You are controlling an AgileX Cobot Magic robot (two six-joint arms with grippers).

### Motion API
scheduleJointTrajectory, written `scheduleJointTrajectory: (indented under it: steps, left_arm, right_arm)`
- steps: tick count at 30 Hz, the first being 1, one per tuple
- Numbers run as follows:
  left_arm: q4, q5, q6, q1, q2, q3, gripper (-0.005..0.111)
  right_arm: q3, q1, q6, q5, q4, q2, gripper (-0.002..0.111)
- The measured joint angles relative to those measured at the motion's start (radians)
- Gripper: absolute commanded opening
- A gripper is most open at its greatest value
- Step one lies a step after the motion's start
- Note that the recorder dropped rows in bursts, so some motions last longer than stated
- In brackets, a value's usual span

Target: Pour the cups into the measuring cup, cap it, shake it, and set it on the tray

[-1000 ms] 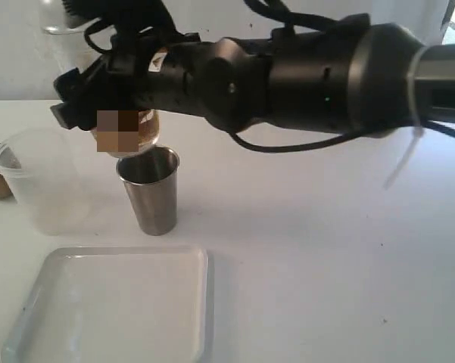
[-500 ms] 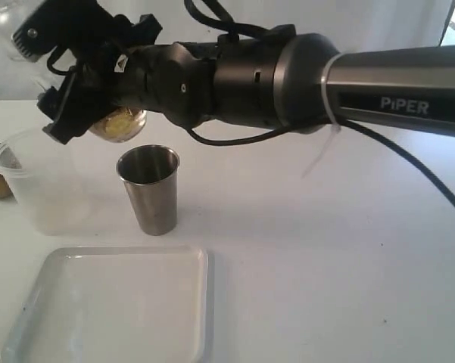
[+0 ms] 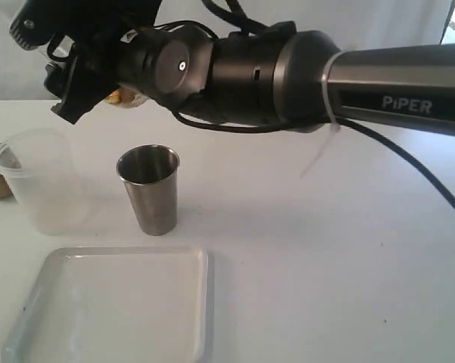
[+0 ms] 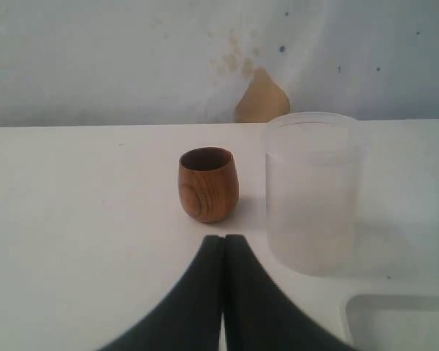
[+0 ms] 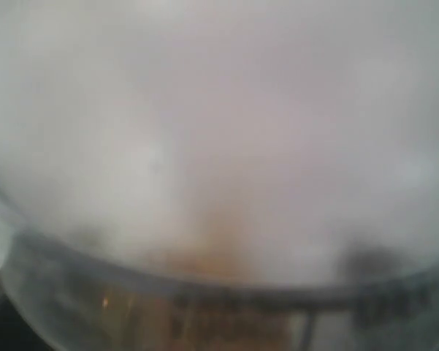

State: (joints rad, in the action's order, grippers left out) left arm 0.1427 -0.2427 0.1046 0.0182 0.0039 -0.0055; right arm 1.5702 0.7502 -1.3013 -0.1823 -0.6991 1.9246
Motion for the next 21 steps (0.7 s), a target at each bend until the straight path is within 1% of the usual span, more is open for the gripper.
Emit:
scheduleJointTrajectory:
  steps: [2,5,6,8,10,14,21]
  left_arm:
    - [0.000,0.000,0.000,0.000,0.000,0.000,0.000]
    - [0.000,0.000,0.000,0.000,0.000,0.000,0.000]
    - [0.000,0.000,0.000,0.000,0.000,0.000,0.000]
    - [0.000,0.000,0.000,0.000,0.000,0.000,0.000]
    - [0.000,0.000,0.000,0.000,0.000,0.000,0.000]
    - [0.000,0.000,0.000,0.000,0.000,0.000,0.000]
    - [0.000,0.000,0.000,0.000,0.000,0.000,0.000]
  right_arm:
    - [0.000,0.023,-0.206,-0.052,-0.139,0.002,0.000]
    - [0.000,0.080,-0.574,-0.261,-0.332,0.019,0.000]
    - [0.001,0.094,-0.665,-0.307,-0.374,0.024,0.000]
    - [0.001,0.103,-0.755,-0.331,-0.433,0.030,0.000]
    - [0.001,0.105,-0.796,-0.326,-0.473,0.033,0.000]
    - [0.001,0.107,-0.817,-0.326,-0.493,0.052,0.000]
    - [0.001,0.109,-0.817,-0.454,-0.500,0.111,0.000]
